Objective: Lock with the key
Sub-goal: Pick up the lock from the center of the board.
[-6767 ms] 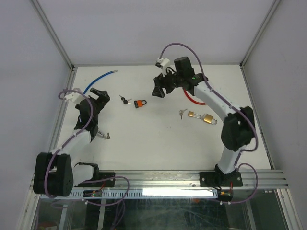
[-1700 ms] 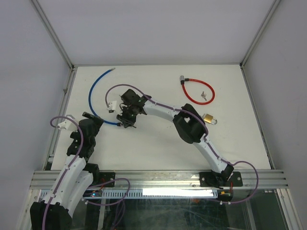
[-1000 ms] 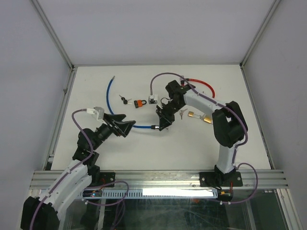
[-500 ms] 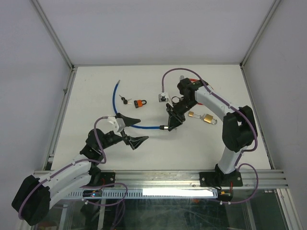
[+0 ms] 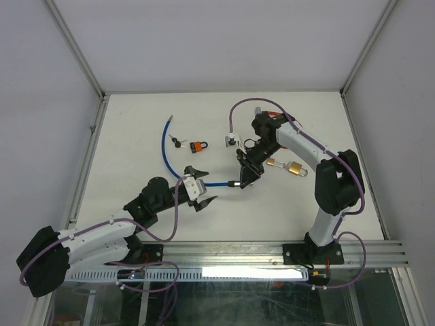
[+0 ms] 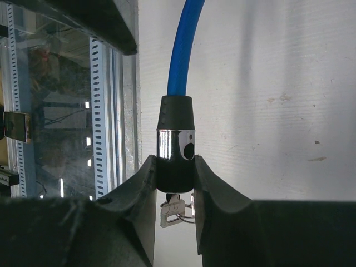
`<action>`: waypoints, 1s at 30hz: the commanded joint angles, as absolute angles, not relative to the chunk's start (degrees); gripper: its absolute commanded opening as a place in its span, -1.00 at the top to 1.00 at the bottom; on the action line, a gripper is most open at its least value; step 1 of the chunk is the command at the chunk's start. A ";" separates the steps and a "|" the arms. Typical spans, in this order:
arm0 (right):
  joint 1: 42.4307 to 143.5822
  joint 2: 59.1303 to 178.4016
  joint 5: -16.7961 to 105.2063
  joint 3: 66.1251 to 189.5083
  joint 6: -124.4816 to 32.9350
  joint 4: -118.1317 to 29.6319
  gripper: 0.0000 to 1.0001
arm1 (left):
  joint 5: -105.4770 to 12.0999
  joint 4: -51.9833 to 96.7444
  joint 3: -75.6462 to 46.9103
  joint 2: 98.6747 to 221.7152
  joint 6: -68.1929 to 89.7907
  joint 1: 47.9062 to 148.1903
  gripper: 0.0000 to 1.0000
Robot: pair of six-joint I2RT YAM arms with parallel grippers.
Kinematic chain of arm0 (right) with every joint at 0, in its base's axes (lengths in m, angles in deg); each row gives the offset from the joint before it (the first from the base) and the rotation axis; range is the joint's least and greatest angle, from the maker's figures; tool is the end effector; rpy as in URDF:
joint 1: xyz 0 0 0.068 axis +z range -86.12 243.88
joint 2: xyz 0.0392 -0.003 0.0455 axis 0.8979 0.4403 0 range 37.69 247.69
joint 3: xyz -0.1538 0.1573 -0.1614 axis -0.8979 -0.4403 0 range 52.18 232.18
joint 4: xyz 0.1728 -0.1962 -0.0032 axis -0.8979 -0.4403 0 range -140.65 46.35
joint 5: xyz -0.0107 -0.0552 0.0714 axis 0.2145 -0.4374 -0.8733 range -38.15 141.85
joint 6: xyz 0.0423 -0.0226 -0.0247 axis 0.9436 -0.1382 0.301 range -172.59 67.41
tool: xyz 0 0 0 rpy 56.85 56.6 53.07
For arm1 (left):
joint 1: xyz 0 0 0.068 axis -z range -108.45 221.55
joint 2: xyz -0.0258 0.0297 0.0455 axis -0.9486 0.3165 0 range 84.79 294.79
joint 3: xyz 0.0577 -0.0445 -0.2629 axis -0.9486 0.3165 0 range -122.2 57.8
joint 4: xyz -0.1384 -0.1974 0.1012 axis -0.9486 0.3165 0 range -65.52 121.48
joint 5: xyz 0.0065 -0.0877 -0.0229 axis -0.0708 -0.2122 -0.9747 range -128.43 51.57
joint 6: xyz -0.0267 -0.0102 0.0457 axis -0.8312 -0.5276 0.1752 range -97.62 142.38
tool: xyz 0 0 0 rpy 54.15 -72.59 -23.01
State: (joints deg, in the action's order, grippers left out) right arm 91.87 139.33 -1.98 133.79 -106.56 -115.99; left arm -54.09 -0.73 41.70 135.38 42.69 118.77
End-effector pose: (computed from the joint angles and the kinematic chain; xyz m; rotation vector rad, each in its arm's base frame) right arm 0.2691 0.1755 0.2497 -1.7238 2.0269 1.3285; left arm 0.1254 -0.1498 0.2107 1.1428 1.3411 -0.5802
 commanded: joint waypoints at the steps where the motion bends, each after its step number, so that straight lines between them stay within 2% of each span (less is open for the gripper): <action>1: 91.70 138.38 -5.24 135.33 -107.34 -117.66 1.00 | -46.94 2.44 36.89 140.42 52.17 119.59 -0.59; 7: 91.70 139.15 -5.46 135.39 -107.18 -117.75 1.00 | -43.40 3.37 32.71 148.07 54.92 121.65 -0.36; 13: 91.77 139.55 -5.46 135.41 -107.08 -117.67 1.00 | -45.65 5.90 29.66 152.88 55.21 122.49 -0.05; 20: 91.78 139.81 -5.57 135.41 -107.08 -117.66 1.00 | -47.72 11.15 25.19 156.46 55.25 122.54 0.47; 22: 91.75 139.81 -5.57 135.38 -107.08 -117.66 1.00 | -47.70 11.99 24.66 156.71 55.32 122.53 0.56; 23: 91.80 139.79 -5.64 135.50 -107.08 -117.66 1.00 | -47.82 12.46 24.50 156.64 55.52 122.55 0.78; 24: 91.79 139.81 -5.70 135.50 -107.08 -117.72 1.00 | -47.54 12.65 24.43 156.35 55.55 122.53 0.91; 25: 91.77 139.81 -5.80 135.62 -106.98 -117.67 1.00 | -47.21 12.84 24.41 155.99 55.44 122.54 1.00; 26: 91.74 139.88 -5.81 135.87 -106.59 -117.75 1.00 | -47.15 13.02 24.50 155.33 55.47 122.53 1.00; 29: 91.72 139.52 -6.22 138.01 -108.52 -120.87 0.17 | -46.46 12.68 25.19 152.40 54.94 122.54 1.00; 30: 91.57 138.71 -5.91 138.57 -108.60 -121.21 -0.02 | -45.89 12.63 25.53 151.05 54.72 122.53 1.00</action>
State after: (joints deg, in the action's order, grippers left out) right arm 91.43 140.53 -2.30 134.27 -106.74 -116.91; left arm -47.33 14.83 27.30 155.83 55.11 122.25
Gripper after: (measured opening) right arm 0.341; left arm 0.124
